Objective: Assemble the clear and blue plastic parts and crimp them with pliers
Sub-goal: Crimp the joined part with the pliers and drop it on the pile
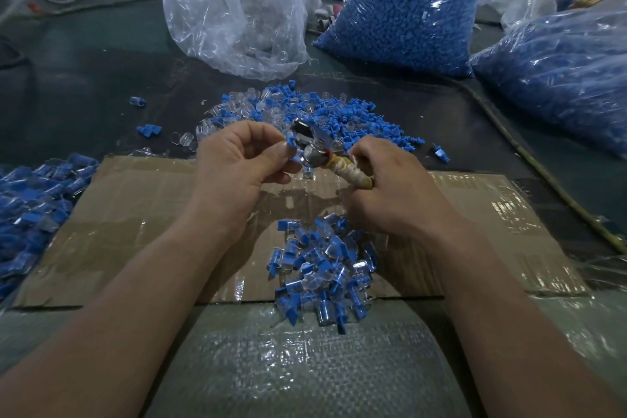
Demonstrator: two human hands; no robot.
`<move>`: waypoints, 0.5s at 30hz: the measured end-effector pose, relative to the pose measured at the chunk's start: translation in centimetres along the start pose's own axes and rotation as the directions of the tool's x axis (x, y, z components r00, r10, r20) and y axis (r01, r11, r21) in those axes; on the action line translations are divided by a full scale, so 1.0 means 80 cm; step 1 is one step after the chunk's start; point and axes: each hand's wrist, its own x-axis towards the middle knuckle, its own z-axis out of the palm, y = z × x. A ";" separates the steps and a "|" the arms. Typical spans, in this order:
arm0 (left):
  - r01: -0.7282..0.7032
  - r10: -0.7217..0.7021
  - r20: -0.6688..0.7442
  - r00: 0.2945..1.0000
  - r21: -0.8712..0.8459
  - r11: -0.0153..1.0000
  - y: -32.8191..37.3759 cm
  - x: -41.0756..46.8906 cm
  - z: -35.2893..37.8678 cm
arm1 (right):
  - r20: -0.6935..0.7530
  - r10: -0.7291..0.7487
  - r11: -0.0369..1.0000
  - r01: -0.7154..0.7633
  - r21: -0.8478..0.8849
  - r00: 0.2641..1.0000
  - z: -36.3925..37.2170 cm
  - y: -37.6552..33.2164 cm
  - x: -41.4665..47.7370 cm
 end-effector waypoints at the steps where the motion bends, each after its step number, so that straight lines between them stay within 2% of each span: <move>1: -0.004 0.004 -0.002 1.000 0.009 1.000 0.000 0.000 0.001 | 0.009 -0.007 1.000 0.007 -0.007 1.000 -0.001 -0.001 0.000; 15: -0.065 0.068 -0.018 0.998 0.138 0.988 0.003 -0.005 0.005 | -0.002 0.021 0.997 -0.020 0.077 1.000 -0.002 -0.010 -0.004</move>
